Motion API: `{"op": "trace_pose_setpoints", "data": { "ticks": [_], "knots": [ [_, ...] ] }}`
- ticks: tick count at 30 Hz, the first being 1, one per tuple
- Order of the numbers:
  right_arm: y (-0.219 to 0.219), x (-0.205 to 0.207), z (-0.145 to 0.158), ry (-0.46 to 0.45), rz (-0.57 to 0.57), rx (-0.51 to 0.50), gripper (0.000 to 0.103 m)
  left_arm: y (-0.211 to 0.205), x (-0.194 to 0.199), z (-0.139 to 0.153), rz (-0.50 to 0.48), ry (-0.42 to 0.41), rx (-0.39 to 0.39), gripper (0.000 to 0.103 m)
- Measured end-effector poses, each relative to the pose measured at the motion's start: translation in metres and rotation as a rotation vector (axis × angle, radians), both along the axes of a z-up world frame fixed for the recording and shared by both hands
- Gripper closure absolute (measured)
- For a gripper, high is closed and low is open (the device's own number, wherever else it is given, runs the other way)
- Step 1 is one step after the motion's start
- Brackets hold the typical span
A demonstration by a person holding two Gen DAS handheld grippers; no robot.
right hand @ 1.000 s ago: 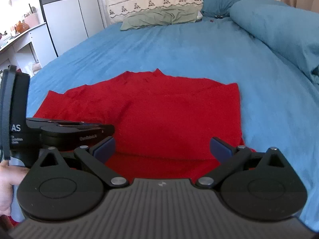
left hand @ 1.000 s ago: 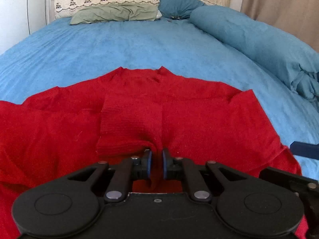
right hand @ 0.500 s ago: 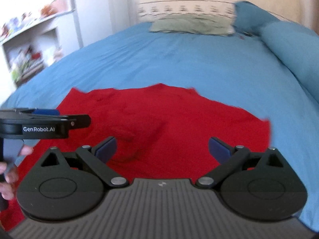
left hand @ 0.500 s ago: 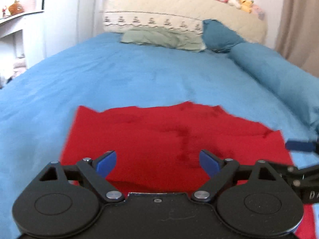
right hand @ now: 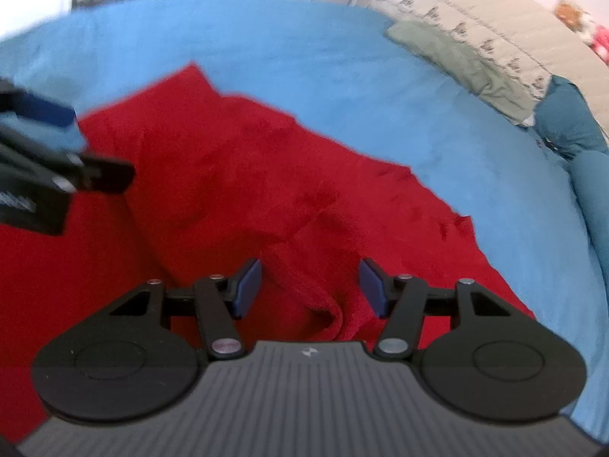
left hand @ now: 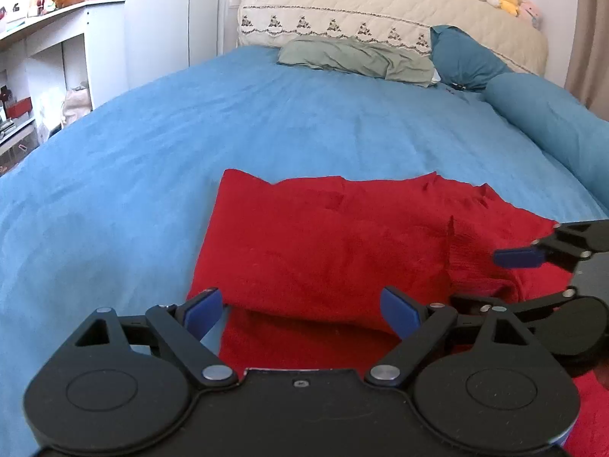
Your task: Fold small clothes
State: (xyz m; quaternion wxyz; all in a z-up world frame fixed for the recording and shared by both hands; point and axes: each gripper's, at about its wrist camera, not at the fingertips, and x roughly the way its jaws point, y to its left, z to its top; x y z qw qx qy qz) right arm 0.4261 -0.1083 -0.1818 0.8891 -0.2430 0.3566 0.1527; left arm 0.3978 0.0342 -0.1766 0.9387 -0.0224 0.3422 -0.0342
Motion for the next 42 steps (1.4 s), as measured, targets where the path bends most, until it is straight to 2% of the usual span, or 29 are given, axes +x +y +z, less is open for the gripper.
{"op": "trace_pose_setpoints", "data": {
  "ticks": [1,3,4,6,13,16,18,21,22,23,26,28,31,33,34,35,36,37,40,42],
  "knots": [
    [0.0,0.003,-0.004,0.019,0.008,-0.001,0.034,0.0,-0.001,0.001,-0.004,-0.004,0.006,0.01],
    [-0.004,0.006,-0.006,0.032,0.021,0.012,0.052,-0.001,0.0,0.002,-0.007,-0.005,0.009,0.01],
    [-0.006,0.009,-0.005,0.035,0.011,0.015,0.069,0.001,-0.001,0.002,-0.007,-0.006,0.001,0.01],
    [-0.015,0.01,0.001,0.029,-0.02,0.035,0.074,0.003,-0.002,0.002,-0.003,-0.005,-0.012,0.01],
    [-0.072,-0.014,0.034,-0.078,-0.228,0.225,0.08,0.009,-0.006,0.004,0.008,-0.01,-0.014,0.01],
    [-0.104,-0.024,0.025,-0.04,-0.343,0.364,0.08,0.008,-0.008,0.003,0.003,-0.005,-0.022,0.01],
    [-0.122,-0.03,0.009,0.004,-0.411,0.457,0.076,0.007,-0.009,0.004,-0.003,-0.005,-0.022,0.01],
    [-0.14,-0.045,-0.008,0.013,-0.476,0.565,0.069,0.005,-0.01,0.005,-0.012,-0.01,-0.013,0.01],
    [-0.144,-0.05,-0.012,0.015,-0.491,0.597,0.061,0.004,-0.01,0.004,-0.013,-0.011,-0.009,0.01],
    [-0.146,-0.052,-0.015,0.019,-0.504,0.621,0.048,0.003,-0.01,0.004,-0.014,-0.012,-0.008,0.01],
    [-0.151,-0.062,-0.018,0.012,-0.52,0.71,0.024,0.004,-0.01,0.004,-0.013,-0.009,-0.017,0.01],
    [-0.151,-0.067,-0.017,0.007,-0.524,0.764,0.018,0.006,-0.01,0.004,-0.01,-0.009,-0.022,0.01],
    [-0.156,-0.066,-0.017,0.006,-0.563,0.822,0.018,0.007,-0.01,0.005,-0.011,-0.014,-0.019,0.01],
    [-0.158,-0.061,-0.017,0.002,-0.6,0.848,0.026,0.007,-0.01,0.003,-0.009,-0.013,-0.005,0.01],
    [-0.158,-0.057,-0.017,0.003,-0.619,0.843,0.043,0.007,-0.01,0.002,-0.004,-0.01,0.002,0.01],
    [-0.158,-0.054,-0.017,0.004,-0.627,0.827,0.066,0.009,-0.009,0.001,0.002,-0.007,0.007,0.01],
    [-0.156,-0.049,-0.015,0.01,-0.63,0.794,0.078,0.01,-0.009,0.0,0.009,-0.005,0.011,0.01],
    [-0.154,-0.045,-0.013,0.014,-0.625,0.761,0.083,0.012,-0.009,-0.002,0.016,-0.002,0.015,0.01],
    [-0.145,-0.039,0.006,-0.029,-0.573,0.663,0.083,0.016,-0.007,-0.012,0.001,0.045,-0.002,0.01],
    [-0.14,-0.033,0.024,-0.058,-0.529,0.607,0.083,0.014,-0.007,-0.023,0.001,0.065,0.018,0.01]
  ]
}}
